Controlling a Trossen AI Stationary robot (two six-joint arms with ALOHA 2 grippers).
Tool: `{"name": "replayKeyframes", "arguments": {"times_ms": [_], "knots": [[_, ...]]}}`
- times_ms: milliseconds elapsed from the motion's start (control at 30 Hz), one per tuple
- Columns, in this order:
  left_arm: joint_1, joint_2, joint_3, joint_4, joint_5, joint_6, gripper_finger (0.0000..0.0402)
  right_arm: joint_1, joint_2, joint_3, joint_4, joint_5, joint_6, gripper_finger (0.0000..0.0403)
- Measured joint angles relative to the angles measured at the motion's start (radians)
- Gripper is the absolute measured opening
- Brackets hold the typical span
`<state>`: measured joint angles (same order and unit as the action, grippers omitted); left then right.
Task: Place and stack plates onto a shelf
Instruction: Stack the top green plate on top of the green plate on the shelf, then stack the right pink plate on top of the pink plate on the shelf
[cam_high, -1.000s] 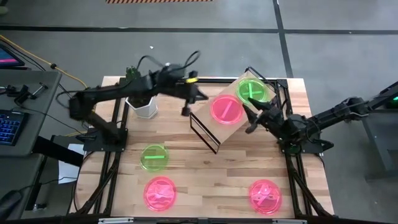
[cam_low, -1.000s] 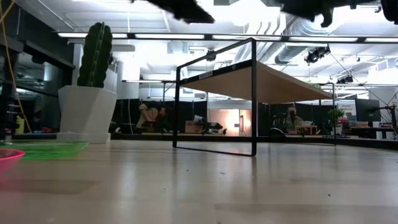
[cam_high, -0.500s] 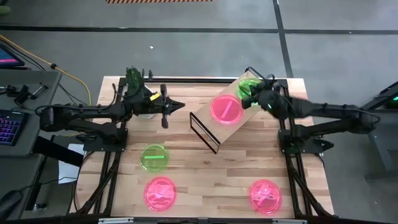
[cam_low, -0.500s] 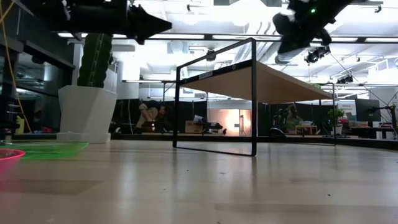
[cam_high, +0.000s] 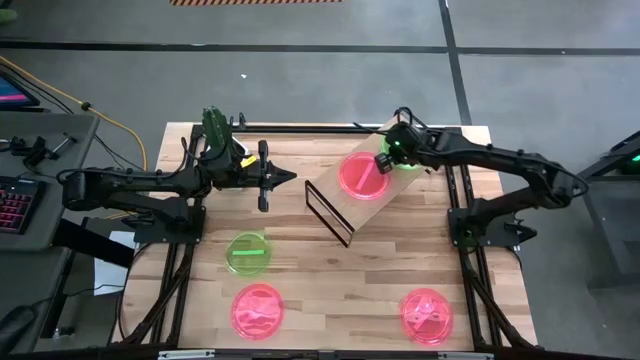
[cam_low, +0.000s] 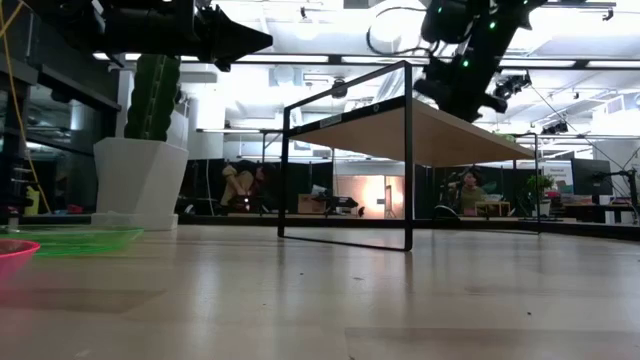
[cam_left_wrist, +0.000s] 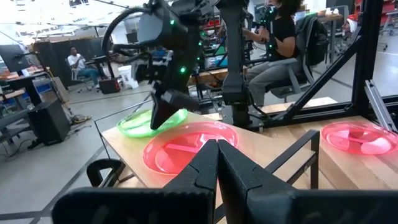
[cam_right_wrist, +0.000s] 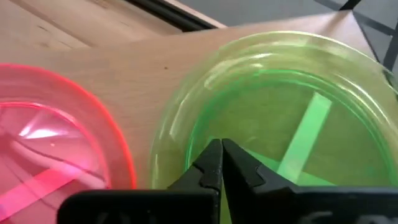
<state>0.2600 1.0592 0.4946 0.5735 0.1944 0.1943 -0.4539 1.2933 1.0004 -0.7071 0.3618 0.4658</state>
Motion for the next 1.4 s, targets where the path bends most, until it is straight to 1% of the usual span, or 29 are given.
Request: {"name": "replayKeyframes", "arguments": {"times_ms": [133, 433, 533, 633, 767, 867, 1133, 1267, 1400], "knots": [[0.0, 0.0, 0.0, -0.001, 0.0, 0.0, 0.0, -0.012, 0.015, 0.002, 0.0, 0.0, -0.003, 0.0], [0.0, 0.0, 0.001, -0.012, 0.001, 0.018, 0.0, -0.024, -0.009, 0.004, -0.024, 0.022, -0.006, 0.0], [0.001, 0.0, 0.001, -0.009, 0.001, 0.018, 0.0, -0.011, -0.013, 0.039, -0.02, 0.03, -0.03, 0.0], [0.001, 0.0, 0.001, -0.009, 0.0, 0.024, 0.0, 0.021, -0.027, 0.077, 0.005, 0.075, -0.062, 0.0], [0.001, 0.0, 0.001, -0.011, -0.001, 0.023, 0.0, 0.096, -0.065, 0.081, 0.148, 0.1, -0.131, 0.0], [0.001, 0.0, 0.002, -0.029, -0.001, 0.017, 0.0, 0.175, -0.087, 0.041, 0.288, 0.098, -0.18, 0.0], [0.001, 0.0, 0.002, -0.033, 0.006, -0.026, 0.0, 0.415, -0.09, -0.065, 0.623, 0.098, -0.297, 0.0], [0.001, 0.0, 0.002, -0.027, 0.006, -0.026, 0.0, 0.526, -0.09, -0.158, 0.865, 0.098, -0.386, 0.0], [0.001, 0.0, 0.002, -0.023, 0.006, -0.026, 0.0, 0.586, -0.091, -0.278, 1.085, 0.098, -0.428, 0.0]]}}
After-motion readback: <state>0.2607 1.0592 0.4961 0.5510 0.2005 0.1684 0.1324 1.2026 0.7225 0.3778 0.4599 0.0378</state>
